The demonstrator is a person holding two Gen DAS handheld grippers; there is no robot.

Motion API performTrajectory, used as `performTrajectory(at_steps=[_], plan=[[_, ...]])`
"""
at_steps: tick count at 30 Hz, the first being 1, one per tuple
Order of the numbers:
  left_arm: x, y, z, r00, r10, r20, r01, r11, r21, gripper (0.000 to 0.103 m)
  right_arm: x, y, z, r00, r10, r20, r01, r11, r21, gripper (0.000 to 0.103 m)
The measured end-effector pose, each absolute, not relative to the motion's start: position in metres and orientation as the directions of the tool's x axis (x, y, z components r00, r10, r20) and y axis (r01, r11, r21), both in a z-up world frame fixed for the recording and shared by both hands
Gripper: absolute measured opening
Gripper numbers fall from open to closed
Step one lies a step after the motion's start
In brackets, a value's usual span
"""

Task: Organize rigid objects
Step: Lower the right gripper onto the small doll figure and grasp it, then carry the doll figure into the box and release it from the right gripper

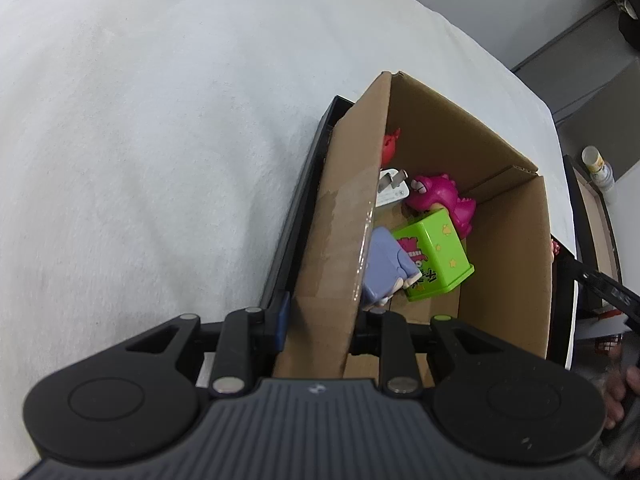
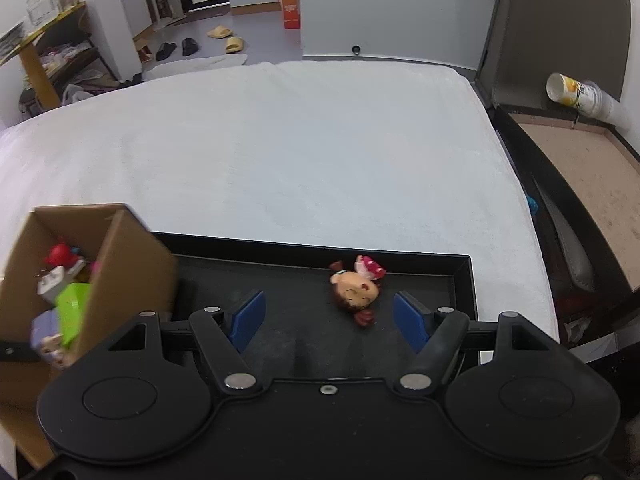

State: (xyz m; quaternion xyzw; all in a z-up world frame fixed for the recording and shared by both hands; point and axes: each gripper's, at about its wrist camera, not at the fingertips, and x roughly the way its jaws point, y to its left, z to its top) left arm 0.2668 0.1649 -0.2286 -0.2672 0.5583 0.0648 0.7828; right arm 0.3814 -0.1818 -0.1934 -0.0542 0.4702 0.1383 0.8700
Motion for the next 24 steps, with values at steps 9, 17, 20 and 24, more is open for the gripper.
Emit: performTrajectory(at_steps=[9,17,20,24], plan=[[0.272,0.159,-0.231,0.356,-0.184,-0.916,-0.392,0.861,-0.325,0.025,0.405,-0.195,-0.225,0.499,0.183,-0.847,-0.257,0.965,0.056,0.069],[0.273,0.156,-0.233,0.352,-0.172,-0.92,-0.396,0.863,-0.313,0.025,0.413,-0.194,-0.235,0.452,0.201,-0.869,-0.265,0.961,0.084,0.033],[0.272,0.156,-0.234,0.353,-0.172,-0.92,-0.402,0.86,-0.315,0.025,0.403,-0.19,-0.227,0.466,0.211,-0.86,-0.295,0.953,0.074,0.033],[0.272,0.159,-0.234,0.353,-0.176,-0.919,-0.409,0.854,-0.32,0.024,0.39,-0.187,-0.217,0.456,0.217,-0.863,-0.307,0.949,0.076,0.033]])
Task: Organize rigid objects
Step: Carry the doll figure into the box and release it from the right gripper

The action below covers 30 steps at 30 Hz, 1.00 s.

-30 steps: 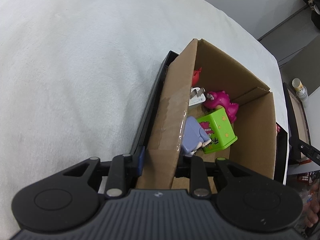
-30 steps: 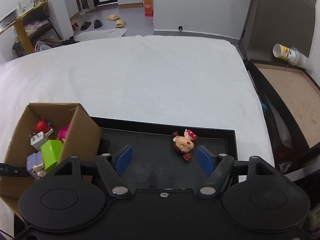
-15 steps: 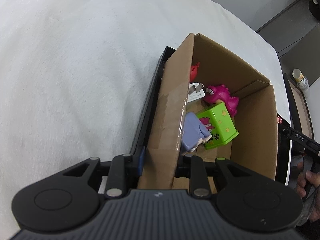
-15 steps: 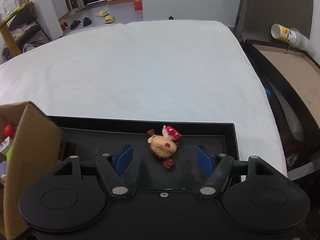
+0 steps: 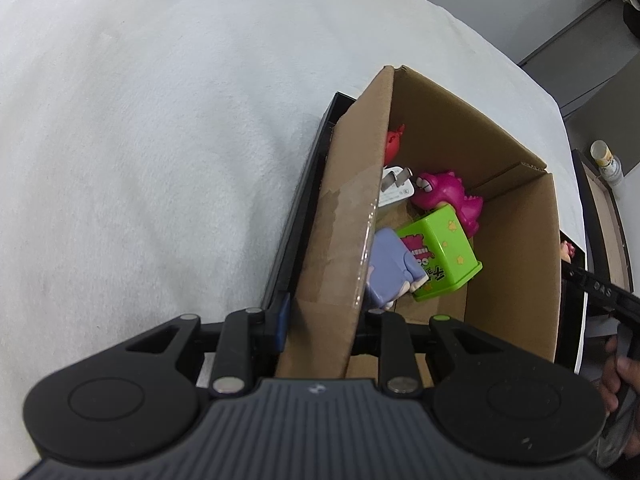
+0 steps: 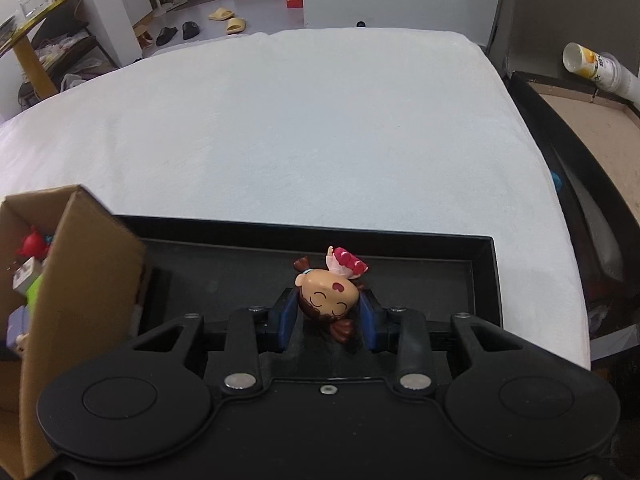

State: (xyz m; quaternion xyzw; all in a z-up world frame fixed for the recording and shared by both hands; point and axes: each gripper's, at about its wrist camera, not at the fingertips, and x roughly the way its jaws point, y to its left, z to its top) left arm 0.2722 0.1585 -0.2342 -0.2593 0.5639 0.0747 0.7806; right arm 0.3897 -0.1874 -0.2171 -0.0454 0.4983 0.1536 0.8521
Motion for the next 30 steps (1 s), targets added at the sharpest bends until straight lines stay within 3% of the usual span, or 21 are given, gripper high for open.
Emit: performTrajectory(at_steps=[19,30], plan=[[0.266,0.167,-0.233,0.369,-0.192,-0.909,-0.425,0.835,-0.349,0.025,0.346,-0.144,-0.144,0.483,0.295,-0.824,-0.396,0.913,0.095,0.033],[0.266,0.17,-0.234,0.373,-0.209,-0.904,-0.412,0.836,-0.363,0.025,0.335,-0.101,-0.128,0.468,0.33,-0.82,-0.475,0.876,0.081,0.033]])
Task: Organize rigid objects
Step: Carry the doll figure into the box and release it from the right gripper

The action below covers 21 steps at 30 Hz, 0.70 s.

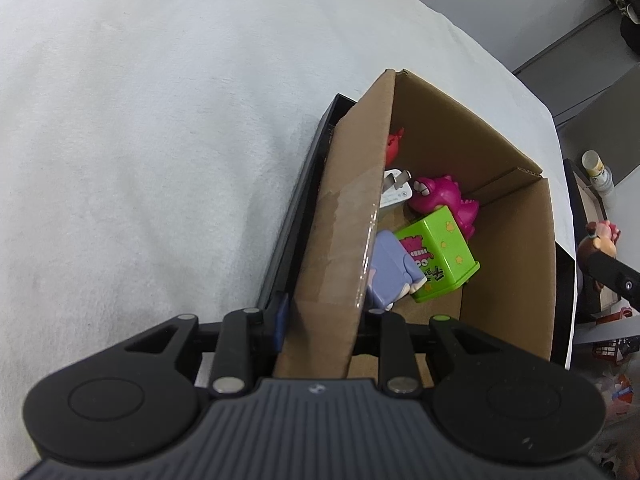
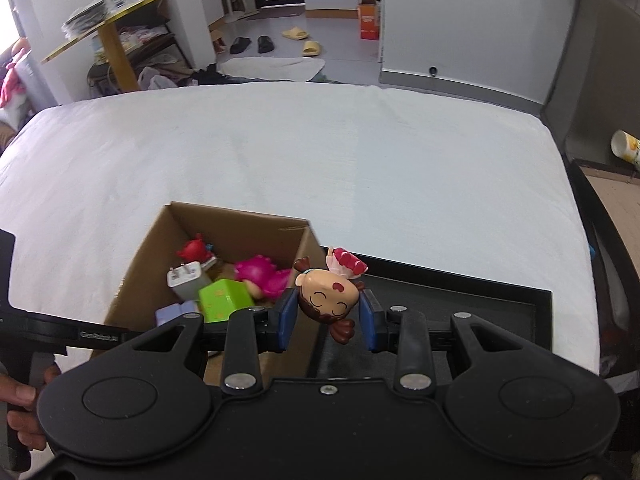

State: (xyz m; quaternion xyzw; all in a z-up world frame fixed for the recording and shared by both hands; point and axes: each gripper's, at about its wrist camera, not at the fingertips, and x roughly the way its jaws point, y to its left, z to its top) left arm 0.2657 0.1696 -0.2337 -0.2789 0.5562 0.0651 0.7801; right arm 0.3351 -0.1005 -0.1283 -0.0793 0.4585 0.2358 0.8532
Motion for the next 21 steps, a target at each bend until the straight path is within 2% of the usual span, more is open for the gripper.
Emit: performTrajectory(at_steps=[21], plan=[[0.264,0.175,-0.236,0.381,-0.24,-0.893,-0.387,0.836,-0.39,0.026,0.334,-0.062,-0.14,0.446,0.329,-0.832,-0.514,0.855,0.063,0.035]])
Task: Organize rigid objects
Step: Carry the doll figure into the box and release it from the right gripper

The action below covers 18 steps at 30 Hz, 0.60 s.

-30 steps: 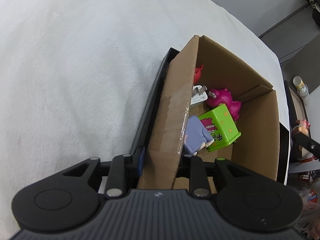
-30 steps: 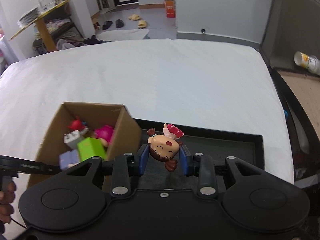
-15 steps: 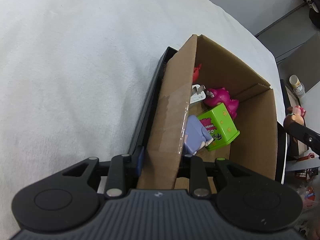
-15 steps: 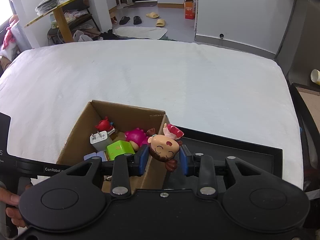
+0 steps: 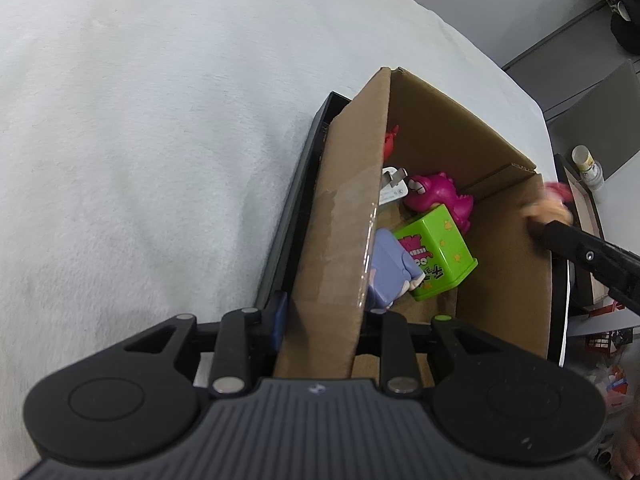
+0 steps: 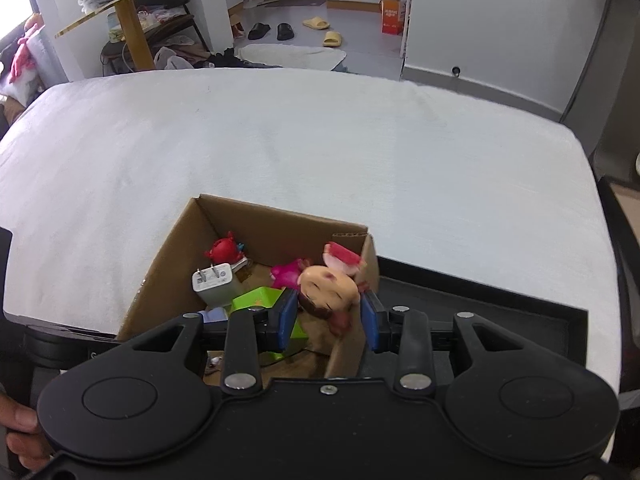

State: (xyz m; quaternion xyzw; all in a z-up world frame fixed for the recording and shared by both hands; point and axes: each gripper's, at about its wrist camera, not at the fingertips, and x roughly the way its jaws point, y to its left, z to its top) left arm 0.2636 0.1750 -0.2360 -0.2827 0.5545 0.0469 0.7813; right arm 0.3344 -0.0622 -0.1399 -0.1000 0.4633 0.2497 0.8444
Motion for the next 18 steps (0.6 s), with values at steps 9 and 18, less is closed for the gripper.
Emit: performTrajectory(at_steps=[9,18], plan=[[0.264,0.17,-0.232,0.358,-0.236,-0.903,-0.386,0.843,-0.374,0.028,0.326,-0.077,-0.134,0.457,0.322,-0.829,-0.48,0.874,0.075,0.036],[0.263,0.161,-0.196,0.333,-0.164,-0.929,-0.353,0.892,-0.284,0.039,0.306,-0.11,-0.104,0.48,0.35,-0.805,-0.434,0.892,0.129,0.054]])
